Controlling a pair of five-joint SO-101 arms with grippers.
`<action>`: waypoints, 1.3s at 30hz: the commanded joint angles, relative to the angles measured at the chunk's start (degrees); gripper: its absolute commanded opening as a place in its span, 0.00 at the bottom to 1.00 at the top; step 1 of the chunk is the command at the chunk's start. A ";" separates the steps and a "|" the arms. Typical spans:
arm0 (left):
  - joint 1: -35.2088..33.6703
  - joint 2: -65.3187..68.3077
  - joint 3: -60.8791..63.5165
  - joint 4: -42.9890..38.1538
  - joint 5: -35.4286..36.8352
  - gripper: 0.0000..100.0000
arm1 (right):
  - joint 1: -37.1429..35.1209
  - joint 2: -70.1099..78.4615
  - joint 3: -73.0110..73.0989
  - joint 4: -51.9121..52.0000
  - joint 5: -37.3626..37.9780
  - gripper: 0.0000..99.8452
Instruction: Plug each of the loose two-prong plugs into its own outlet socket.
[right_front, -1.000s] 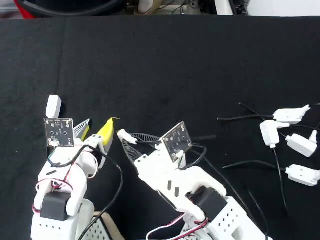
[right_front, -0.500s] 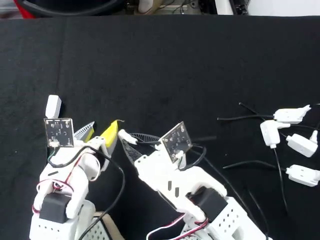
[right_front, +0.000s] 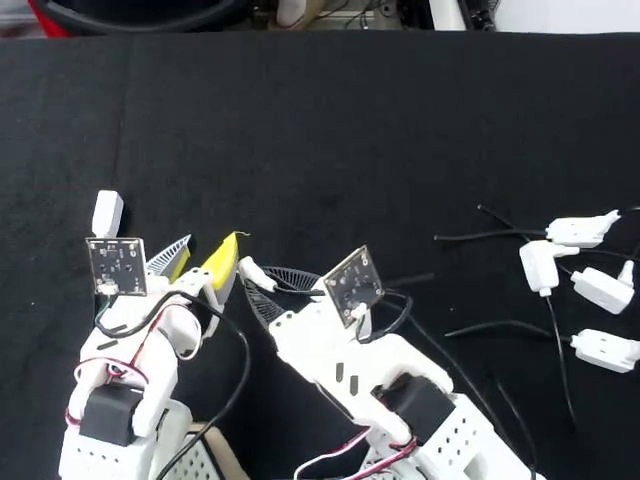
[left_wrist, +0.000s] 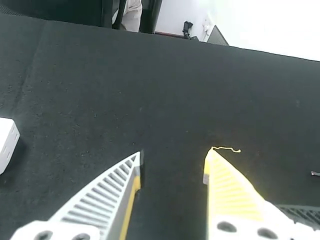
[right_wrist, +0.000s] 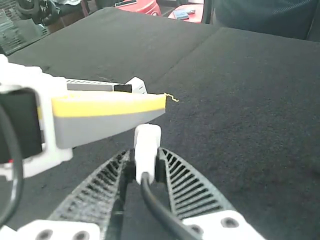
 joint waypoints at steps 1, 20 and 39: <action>-4.18 -0.26 -3.56 -2.37 0.53 0.21 | -2.11 0.48 -0.31 -0.79 0.53 0.01; 6.55 -0.26 1.36 -3.78 0.09 0.21 | -2.02 -0.04 -0.31 -0.79 0.53 0.01; 13.93 0.00 4.97 -3.52 0.00 0.21 | 0.44 -0.13 -1.54 -0.53 0.44 0.01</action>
